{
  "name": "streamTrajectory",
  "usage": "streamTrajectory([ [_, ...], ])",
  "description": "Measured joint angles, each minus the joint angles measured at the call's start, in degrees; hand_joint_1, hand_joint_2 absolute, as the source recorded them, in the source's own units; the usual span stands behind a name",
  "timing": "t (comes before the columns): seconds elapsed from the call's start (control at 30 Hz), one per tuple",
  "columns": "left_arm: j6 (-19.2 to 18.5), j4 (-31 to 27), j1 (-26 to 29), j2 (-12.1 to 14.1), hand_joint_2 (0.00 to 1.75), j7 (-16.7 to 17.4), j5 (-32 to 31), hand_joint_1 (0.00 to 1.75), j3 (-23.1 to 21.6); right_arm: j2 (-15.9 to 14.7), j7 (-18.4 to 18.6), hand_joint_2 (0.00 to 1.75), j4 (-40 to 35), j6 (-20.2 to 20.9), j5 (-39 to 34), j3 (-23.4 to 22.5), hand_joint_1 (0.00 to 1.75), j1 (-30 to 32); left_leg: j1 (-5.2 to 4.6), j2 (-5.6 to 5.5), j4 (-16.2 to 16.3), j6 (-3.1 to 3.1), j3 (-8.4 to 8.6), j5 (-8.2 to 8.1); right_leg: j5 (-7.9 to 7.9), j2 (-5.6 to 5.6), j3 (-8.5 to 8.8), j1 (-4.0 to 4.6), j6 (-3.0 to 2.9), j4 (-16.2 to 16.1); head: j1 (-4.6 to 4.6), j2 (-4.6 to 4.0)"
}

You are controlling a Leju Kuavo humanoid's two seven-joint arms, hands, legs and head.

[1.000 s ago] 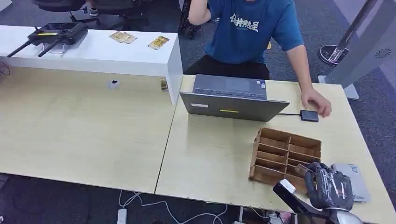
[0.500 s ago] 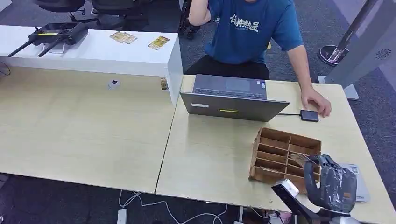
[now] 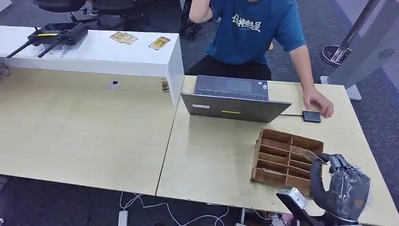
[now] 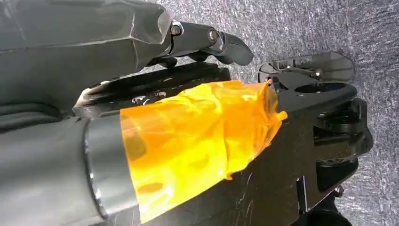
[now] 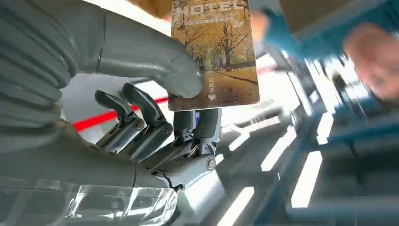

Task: Pass the card to the sensor for recognition and then transmit it.

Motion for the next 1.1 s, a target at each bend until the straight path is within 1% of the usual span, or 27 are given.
streamTrajectory([
  [0.07, 0.0, 0.0, 0.0, 0.0, 0.00, -0.2, 0.0, 0.00, -0.3, 1.3, -2.2, 1.75, -1.9, -2.1, -1.2, -0.7, 1.75, 0.7, 0.00, 0.00, 0.0, 0.00, 0.00, 0.00, 0.00, 0.00, 0.00, 0.00, 0.00, 0.0, 0.00, 0.00],
  [0.17, 0.1, 0.0, 0.0, 0.0, 0.00, -0.3, 0.0, 0.00, -0.4, 3.3, -5.8, 1.75, -3.7, -2.8, -3.3, -2.1, 1.75, 1.6, 0.00, 0.01, 0.0, 0.00, 0.01, 0.00, 0.00, 0.01, 0.01, -0.01, 0.00, 0.0, 0.02, 0.00],
  [0.23, 0.0, 0.0, 0.0, 0.0, 0.00, -0.3, 0.0, 0.00, -0.8, 5.8, -10.9, 1.75, -5.3, -2.8, -6.8, -4.1, 1.75, 2.2, 0.00, 0.01, 0.0, 0.00, 0.01, 0.00, 0.00, 0.00, 0.00, -0.01, 0.00, 0.0, 0.00, 0.00],
  [0.27, -0.1, 0.0, 0.0, 0.0, 0.00, -0.3, -0.1, 0.00, -1.1, 7.8, -14.7, 1.75, -6.1, -2.8, -10.4, -5.5, 1.75, 2.6, 0.00, 0.01, 0.0, 0.00, 0.01, 0.00, 0.00, 0.00, 0.01, -0.01, 0.00, 0.0, 0.00, 0.00],
  [0.33, -0.3, 0.0, 0.0, 0.1, 0.00, -0.3, -0.1, 0.00, -1.6, 11.1, -19.9, 1.75, -7.7, -2.9, -16.2, -8.7, 1.75, 3.3, 0.00, 0.02, 0.0, 0.00, 0.00, 0.00, 0.00, 0.01, 0.02, -0.01, 0.00, 0.0, 0.02, 0.00],
  [0.37, -0.3, 0.0, 0.0, 0.1, 0.00, -0.3, -0.1, 0.00, -1.7, 12.6, -20.6, 1.75, -8.2, -2.9, -18.3, -9.9, 1.75, 3.3, 0.00, 0.02, 0.0, 0.00, 0.01, 0.00, 0.00, 0.03, 0.02, -0.01, 0.00, 0.0, -0.02, 0.00],
  [0.5, -0.5, 0.0, -0.2, 0.2, 0.00, 0.0, -0.1, 0.00, -2.2, 15.7, -21.1, 1.75, -9.1, -3.0, -21.0, -11.9, 1.75, 3.0, 0.01, 0.04, 0.0, 0.00, 0.02, 0.01, 0.00, 0.02, 0.04, -0.01, 0.00, 0.0, 0.02, 0.00],
  [0.6, -0.6, 0.0, -0.3, 0.2, 0.00, 0.1, -0.2, 0.00, -2.9, 16.7, -21.2, 1.75, -9.1, -3.0, -21.7, -12.6, 1.75, 1.6, 0.00, 0.06, 0.0, 0.00, 0.03, 0.01, 0.01, 0.06, 0.03, -0.02, 0.00, 0.0, 0.00, 0.00],
  [0.77, -0.7, 0.0, -0.4, 0.2, 0.00, 0.1, -0.3, 0.00, -3.8, 17.6, -21.4, 1.75, -9.1, -3.0, -22.0, -13.1, 1.75, 0.2, 0.00, 0.06, 0.0, 0.00, 0.04, 0.01, 0.01, 0.04, 0.05, -0.02, 0.00, 0.0, 0.00, 0.00],
  [1.1, -0.7, 0.0, -0.4, 0.2, 0.00, 0.2, -0.3, 0.00, -4.2, 18.0, -21.4, 1.75, -9.1, -3.0, -22.0, -13.2, 1.75, -0.2, 0.00, 0.06, 0.0, 0.00, 0.04, 0.01, 0.00, 0.04, 0.04, 0.00, 0.00, 0.0, 0.00, 0.00],
])
